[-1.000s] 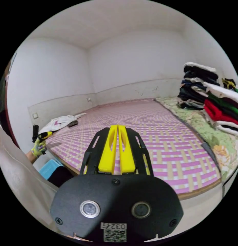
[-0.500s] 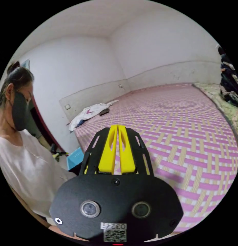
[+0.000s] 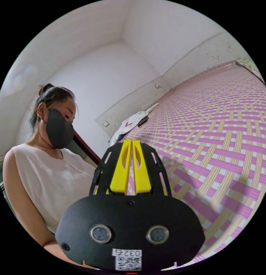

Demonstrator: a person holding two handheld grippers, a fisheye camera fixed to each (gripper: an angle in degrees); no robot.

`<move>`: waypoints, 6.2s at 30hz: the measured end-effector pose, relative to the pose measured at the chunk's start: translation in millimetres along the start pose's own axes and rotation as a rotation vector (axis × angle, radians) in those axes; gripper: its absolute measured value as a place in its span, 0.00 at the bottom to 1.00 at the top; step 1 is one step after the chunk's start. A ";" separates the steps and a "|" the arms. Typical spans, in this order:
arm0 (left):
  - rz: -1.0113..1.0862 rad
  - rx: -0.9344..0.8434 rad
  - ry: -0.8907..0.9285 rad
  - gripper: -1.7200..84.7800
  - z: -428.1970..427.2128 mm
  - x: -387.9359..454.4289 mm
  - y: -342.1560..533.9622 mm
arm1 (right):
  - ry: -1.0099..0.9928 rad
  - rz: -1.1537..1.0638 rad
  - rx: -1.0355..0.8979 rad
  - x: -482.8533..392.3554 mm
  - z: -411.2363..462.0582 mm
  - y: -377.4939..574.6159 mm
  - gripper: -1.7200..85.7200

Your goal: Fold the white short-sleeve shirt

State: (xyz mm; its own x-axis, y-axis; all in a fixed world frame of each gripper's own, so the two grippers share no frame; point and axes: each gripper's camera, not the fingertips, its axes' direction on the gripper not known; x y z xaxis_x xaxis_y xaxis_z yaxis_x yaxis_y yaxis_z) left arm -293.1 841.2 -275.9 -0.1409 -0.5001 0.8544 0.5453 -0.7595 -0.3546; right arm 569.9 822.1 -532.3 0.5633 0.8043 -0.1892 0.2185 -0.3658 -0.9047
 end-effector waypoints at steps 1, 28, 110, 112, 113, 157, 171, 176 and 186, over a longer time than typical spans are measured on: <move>0.029 -0.010 0.049 0.01 2.9 10.4 -4.3 | -0.012 -0.011 0.002 1.3 -5.2 -1.3 0.01; 0.334 0.652 0.415 0.03 -211.1 96.1 -81.2 | -0.066 -0.061 0.179 26.5 -102.2 -7.4 0.01; 1.458 0.296 -0.209 0.13 117.3 208.3 369.5 | 0.731 -0.667 -0.858 -197.2 356.8 -117.5 0.12; 1.490 0.379 -0.318 0.12 127.8 213.2 375.4 | 0.739 -0.623 -0.872 -199.3 372.6 -120.8 0.12; 1.493 0.404 -0.349 0.12 131.0 215.5 376.6 | 0.746 -0.615 -0.873 -200.5 375.4 -121.3 0.12; 0.680 0.562 0.683 0.01 -142.3 76.2 201.9 | 0.795 -0.274 0.169 -265.6 56.3 31.8 0.01; 0.916 0.690 1.388 0.01 -430.2 228.5 154.7 | 0.760 -0.777 0.613 -432.0 -77.6 14.7 0.01; 1.027 0.858 1.457 0.01 -548.3 302.8 168.5 | 0.759 -0.878 0.743 -493.7 -126.3 -9.9 0.01; 0.777 0.726 0.856 0.01 -504.5 469.3 13.7 | 0.874 -0.446 0.321 -346.2 -98.5 -192.8 0.01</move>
State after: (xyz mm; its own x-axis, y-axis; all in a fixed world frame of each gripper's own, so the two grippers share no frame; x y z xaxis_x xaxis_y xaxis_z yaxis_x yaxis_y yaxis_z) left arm -768.6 386.3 -71.3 0.0804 -0.9945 -0.0665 0.9880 0.0883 -0.1270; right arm 411.2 568.1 -254.7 0.8936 0.1680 0.4162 0.3990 0.1274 -0.9081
